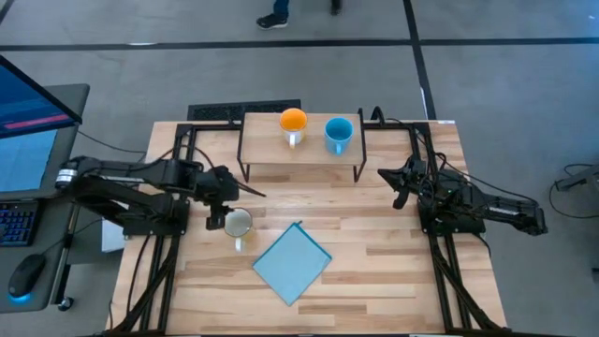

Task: Stack small to large cups/mugs on shelf
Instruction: Put the light yellow mug on the shelf

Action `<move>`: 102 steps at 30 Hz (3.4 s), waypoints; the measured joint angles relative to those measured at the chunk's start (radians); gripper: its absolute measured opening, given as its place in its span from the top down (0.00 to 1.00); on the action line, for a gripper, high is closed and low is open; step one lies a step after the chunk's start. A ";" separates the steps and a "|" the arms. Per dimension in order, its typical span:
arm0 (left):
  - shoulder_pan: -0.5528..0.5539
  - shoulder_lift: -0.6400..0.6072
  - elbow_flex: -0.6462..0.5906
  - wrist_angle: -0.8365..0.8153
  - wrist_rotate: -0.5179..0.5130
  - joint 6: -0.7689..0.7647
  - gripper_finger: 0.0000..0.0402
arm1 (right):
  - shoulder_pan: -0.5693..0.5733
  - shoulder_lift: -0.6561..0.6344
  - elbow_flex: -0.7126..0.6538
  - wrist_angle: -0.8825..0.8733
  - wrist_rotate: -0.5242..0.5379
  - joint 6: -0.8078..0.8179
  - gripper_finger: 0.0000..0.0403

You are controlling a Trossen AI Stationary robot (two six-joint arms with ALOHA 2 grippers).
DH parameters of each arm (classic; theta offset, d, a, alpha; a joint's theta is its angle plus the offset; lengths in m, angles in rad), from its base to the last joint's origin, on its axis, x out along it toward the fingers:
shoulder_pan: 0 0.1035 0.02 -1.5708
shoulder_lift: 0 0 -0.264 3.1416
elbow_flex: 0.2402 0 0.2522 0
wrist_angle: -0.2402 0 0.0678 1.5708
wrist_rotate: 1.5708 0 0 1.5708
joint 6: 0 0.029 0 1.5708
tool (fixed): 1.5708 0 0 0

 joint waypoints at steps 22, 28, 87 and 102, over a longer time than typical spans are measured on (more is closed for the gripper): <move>0.001 0.257 0.000 -0.001 0.003 0.000 0.62 | 0.000 0.000 0.000 0.000 0.000 0.000 0.95; 0.001 0.255 0.000 0.004 0.000 -0.001 0.67 | 0.000 0.000 0.000 0.000 0.000 -0.001 0.95; 0.589 0.681 1.173 -0.601 0.045 0.396 0.98 | 0.000 0.000 0.000 0.000 0.000 0.007 0.95; 0.687 0.797 1.277 -0.611 0.068 0.469 0.98 | 0.001 0.000 0.000 0.000 0.000 0.007 0.95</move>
